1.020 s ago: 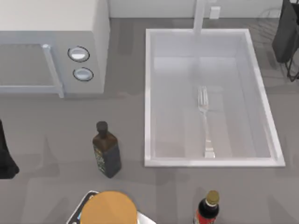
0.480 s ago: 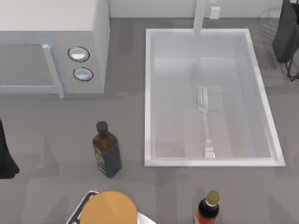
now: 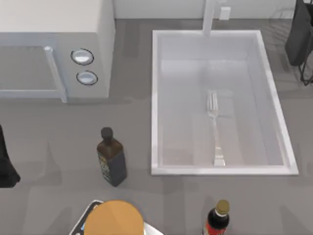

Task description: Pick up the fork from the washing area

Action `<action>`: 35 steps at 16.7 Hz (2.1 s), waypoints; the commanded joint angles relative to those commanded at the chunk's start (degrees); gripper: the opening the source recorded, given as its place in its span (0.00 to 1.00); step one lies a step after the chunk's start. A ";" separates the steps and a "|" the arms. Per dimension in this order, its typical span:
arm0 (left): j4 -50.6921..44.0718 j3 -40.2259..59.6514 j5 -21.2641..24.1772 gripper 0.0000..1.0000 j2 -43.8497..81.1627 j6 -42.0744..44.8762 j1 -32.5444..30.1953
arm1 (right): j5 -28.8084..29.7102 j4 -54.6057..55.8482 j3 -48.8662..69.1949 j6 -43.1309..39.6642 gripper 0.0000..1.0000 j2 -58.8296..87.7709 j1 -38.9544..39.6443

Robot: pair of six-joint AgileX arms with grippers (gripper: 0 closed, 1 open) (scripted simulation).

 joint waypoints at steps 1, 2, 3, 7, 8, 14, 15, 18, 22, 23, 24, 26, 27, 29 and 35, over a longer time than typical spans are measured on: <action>0.00 0.00 0.00 1.00 0.00 0.00 0.00 | 0.00 0.00 0.00 0.00 1.00 0.00 0.00; 0.00 0.00 0.00 1.00 0.00 0.00 0.00 | 0.00 0.00 0.00 0.00 1.00 0.00 0.00; 0.00 0.00 0.00 1.00 0.00 0.00 0.00 | 0.00 -0.24 0.44 0.05 1.00 0.38 0.05; 0.00 0.00 0.00 1.00 0.00 0.00 0.00 | -0.01 -4.40 8.00 0.93 1.00 6.92 0.92; 0.00 0.00 0.00 1.00 0.00 0.00 0.00 | -0.01 -6.26 11.36 1.33 1.00 9.85 1.31; 0.00 0.00 0.00 1.00 0.00 0.00 0.00 | -0.01 -22.32 40.20 4.69 1.00 35.10 4.62; 0.00 0.00 0.00 1.00 0.00 0.00 0.00 | 0.00 -25.71 46.23 5.40 1.00 40.42 5.31; 0.00 0.00 0.00 1.00 0.00 0.00 0.00 | 0.04 -36.64 65.65 7.68 1.00 57.59 7.52; 0.00 0.00 0.00 1.00 0.00 0.00 0.00 | 0.13 -52.40 93.68 11.00 1.00 82.43 10.66; 0.00 0.00 0.00 1.00 0.00 0.00 0.00 | 0.16 -56.44 100.87 11.85 1.00 88.79 11.46; 0.00 0.00 0.00 1.00 0.00 0.00 0.00 | 0.20 -60.48 108.05 12.70 1.00 95.16 12.25; 0.00 0.00 0.00 1.00 0.00 0.00 0.00 | 0.28 -68.51 122.32 14.39 1.00 107.81 13.81; 0.00 0.00 0.00 1.00 0.00 0.00 0.00 | 0.33 -72.44 129.29 15.21 1.00 114.01 14.56; 0.00 0.00 0.00 1.00 0.00 0.00 0.00 | 0.41 -80.11 142.89 16.82 1.00 126.10 16.04; 0.00 0.00 0.00 1.00 0.00 0.00 0.00 | 0.65 -99.87 177.94 20.95 1.00 157.36 19.83</action>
